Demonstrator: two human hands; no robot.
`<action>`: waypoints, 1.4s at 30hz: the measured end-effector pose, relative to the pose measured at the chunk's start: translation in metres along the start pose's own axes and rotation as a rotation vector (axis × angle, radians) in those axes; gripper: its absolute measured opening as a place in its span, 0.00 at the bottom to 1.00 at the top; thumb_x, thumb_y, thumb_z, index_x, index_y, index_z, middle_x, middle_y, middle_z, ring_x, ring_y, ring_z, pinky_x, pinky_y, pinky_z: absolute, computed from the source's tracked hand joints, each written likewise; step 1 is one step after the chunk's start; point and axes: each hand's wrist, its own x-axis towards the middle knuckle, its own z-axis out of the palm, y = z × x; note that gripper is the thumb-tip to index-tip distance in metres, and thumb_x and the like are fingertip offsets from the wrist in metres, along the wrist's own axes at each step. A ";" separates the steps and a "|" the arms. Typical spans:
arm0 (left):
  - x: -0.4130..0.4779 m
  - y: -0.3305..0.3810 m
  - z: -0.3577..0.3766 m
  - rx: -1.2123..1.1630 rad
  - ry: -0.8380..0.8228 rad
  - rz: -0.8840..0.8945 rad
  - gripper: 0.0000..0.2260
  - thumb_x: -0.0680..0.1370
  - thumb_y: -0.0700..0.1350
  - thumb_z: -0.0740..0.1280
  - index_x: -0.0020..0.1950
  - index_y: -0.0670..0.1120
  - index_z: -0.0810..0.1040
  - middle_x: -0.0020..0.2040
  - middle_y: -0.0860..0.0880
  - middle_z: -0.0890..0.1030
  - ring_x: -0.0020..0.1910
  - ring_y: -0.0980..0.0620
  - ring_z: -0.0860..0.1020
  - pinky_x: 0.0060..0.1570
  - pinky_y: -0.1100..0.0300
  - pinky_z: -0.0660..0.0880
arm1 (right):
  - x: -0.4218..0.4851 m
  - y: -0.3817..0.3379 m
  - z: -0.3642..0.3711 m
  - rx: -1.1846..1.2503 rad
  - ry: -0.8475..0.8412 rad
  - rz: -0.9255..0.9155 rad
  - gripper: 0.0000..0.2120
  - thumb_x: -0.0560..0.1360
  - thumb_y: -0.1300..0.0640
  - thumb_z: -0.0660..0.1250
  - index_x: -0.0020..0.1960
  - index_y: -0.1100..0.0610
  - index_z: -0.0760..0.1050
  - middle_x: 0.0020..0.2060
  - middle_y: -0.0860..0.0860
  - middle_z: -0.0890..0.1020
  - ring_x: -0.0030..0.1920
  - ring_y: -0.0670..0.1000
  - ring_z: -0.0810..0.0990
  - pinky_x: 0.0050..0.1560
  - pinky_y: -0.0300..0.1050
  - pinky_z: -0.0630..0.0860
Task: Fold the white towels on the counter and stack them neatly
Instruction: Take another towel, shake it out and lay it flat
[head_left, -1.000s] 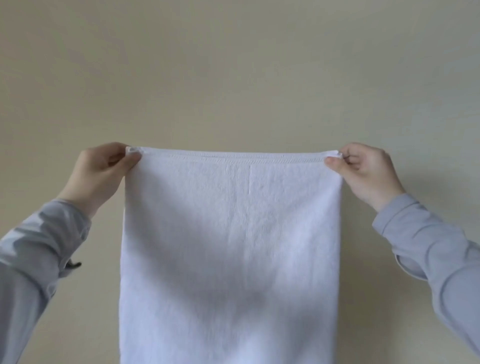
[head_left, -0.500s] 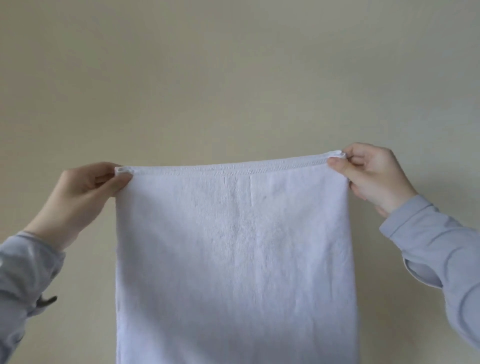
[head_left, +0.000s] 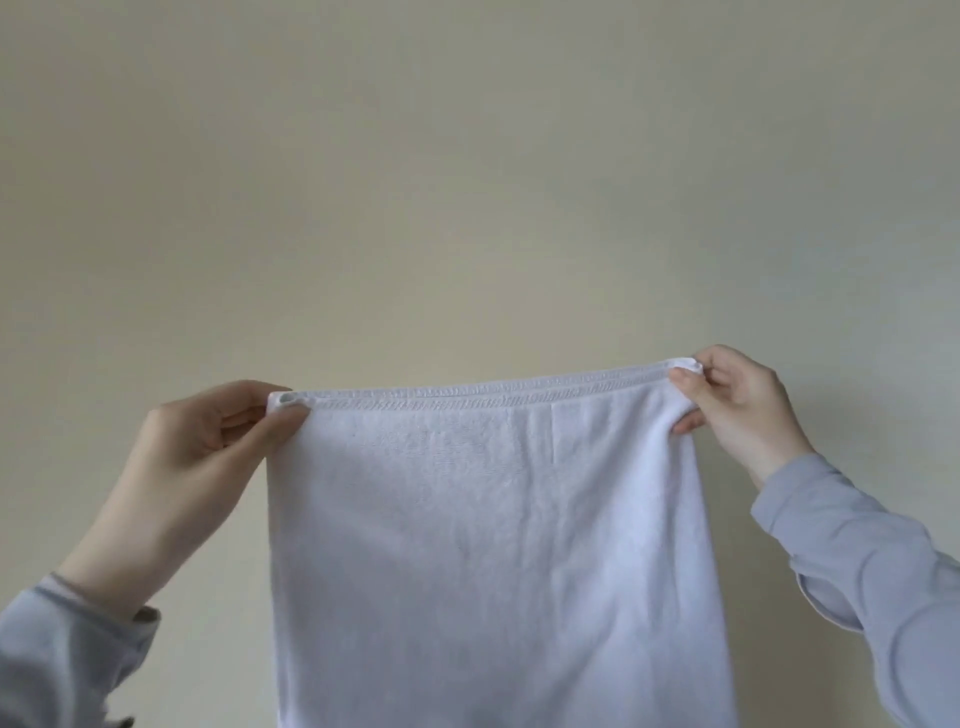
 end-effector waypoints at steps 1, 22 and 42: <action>-0.001 0.009 0.008 -0.006 0.006 0.016 0.06 0.75 0.53 0.68 0.44 0.54 0.82 0.40 0.57 0.84 0.38 0.65 0.79 0.37 0.75 0.72 | 0.006 -0.001 -0.008 -0.011 0.020 -0.007 0.09 0.76 0.60 0.65 0.38 0.59 0.69 0.33 0.53 0.76 0.26 0.50 0.78 0.35 0.45 0.78; -0.348 -0.043 -0.039 0.204 -0.025 -0.851 0.06 0.72 0.42 0.72 0.37 0.51 0.84 0.34 0.53 0.84 0.34 0.60 0.81 0.37 0.70 0.74 | -0.229 0.130 0.217 -0.085 -0.427 0.208 0.04 0.75 0.62 0.65 0.45 0.64 0.73 0.37 0.54 0.76 0.39 0.52 0.74 0.40 0.42 0.70; -0.565 -0.184 -0.207 0.516 0.206 -1.707 0.08 0.64 0.52 0.65 0.35 0.51 0.81 0.32 0.50 0.80 0.39 0.47 0.76 0.43 0.60 0.71 | -0.561 0.168 0.527 -0.043 -1.268 0.389 0.03 0.75 0.62 0.64 0.45 0.62 0.73 0.35 0.49 0.74 0.40 0.52 0.71 0.39 0.38 0.67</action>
